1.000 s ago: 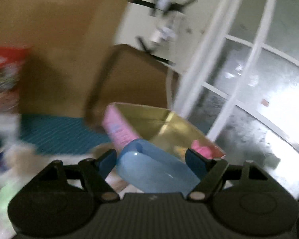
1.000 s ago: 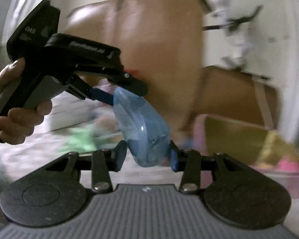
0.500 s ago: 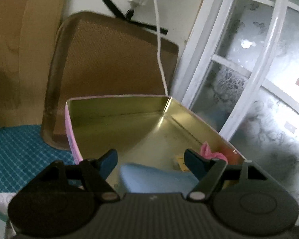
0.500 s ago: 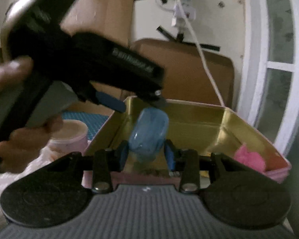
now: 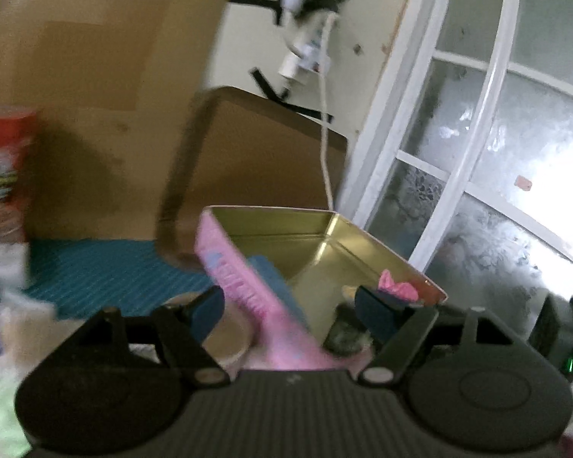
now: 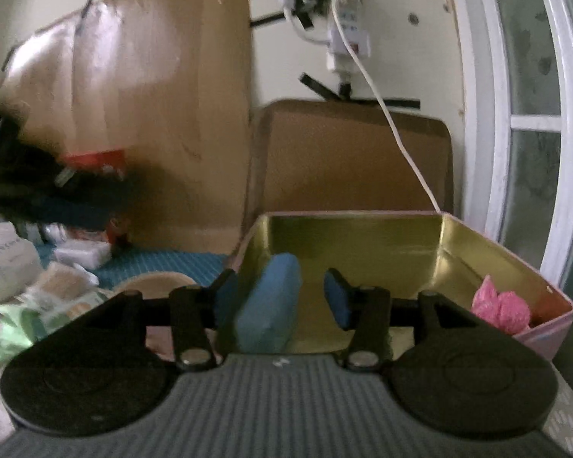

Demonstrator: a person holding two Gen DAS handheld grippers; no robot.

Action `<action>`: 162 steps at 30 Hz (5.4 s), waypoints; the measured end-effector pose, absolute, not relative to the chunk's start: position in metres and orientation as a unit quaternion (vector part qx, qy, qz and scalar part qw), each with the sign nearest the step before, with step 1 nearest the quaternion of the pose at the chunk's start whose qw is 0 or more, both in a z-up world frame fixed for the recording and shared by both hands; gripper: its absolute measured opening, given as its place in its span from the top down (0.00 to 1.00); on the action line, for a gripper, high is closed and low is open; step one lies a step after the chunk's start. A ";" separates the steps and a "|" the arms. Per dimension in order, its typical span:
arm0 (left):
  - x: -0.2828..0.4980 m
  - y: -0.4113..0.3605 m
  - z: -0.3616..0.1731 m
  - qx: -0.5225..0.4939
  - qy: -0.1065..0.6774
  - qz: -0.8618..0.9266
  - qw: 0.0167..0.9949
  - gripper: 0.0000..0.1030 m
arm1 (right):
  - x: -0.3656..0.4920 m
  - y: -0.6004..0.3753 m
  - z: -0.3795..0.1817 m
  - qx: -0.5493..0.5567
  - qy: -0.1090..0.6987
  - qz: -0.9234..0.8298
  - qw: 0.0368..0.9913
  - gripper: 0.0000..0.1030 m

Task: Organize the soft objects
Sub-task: 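Lower the blue case with the right gripper into the tin and release, then grasp the white wipes pack with the right gripper, then carry the wipes pack with the right gripper into the tin and release, then grasp the cotton-swab pack with the right gripper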

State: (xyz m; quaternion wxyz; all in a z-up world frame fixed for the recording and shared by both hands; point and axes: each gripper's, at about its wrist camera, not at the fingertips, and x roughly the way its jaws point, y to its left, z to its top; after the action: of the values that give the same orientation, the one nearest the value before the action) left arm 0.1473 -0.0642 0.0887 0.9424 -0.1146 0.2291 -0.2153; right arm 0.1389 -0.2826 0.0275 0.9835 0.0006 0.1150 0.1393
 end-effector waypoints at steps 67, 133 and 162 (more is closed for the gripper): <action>0.058 -0.012 0.009 -0.193 0.350 -0.270 0.876 0.33 | 0.016 -0.202 -0.010 -0.050 0.258 0.260 0.929 0.00; 0.086 -0.046 0.040 -0.101 0.297 -0.201 0.928 0.38 | 0.084 -0.321 0.030 0.091 0.104 0.161 0.977 0.68; 0.025 0.140 -0.008 -0.285 0.224 -0.034 0.931 0.39 | 0.217 -0.051 0.025 0.036 0.301 0.360 0.882 0.53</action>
State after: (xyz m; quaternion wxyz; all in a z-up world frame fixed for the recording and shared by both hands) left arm 0.0252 0.1402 -0.0084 0.9314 -0.2847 0.2241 -0.0342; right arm 0.2171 -0.0507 0.0246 0.8822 0.0356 0.3012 0.3601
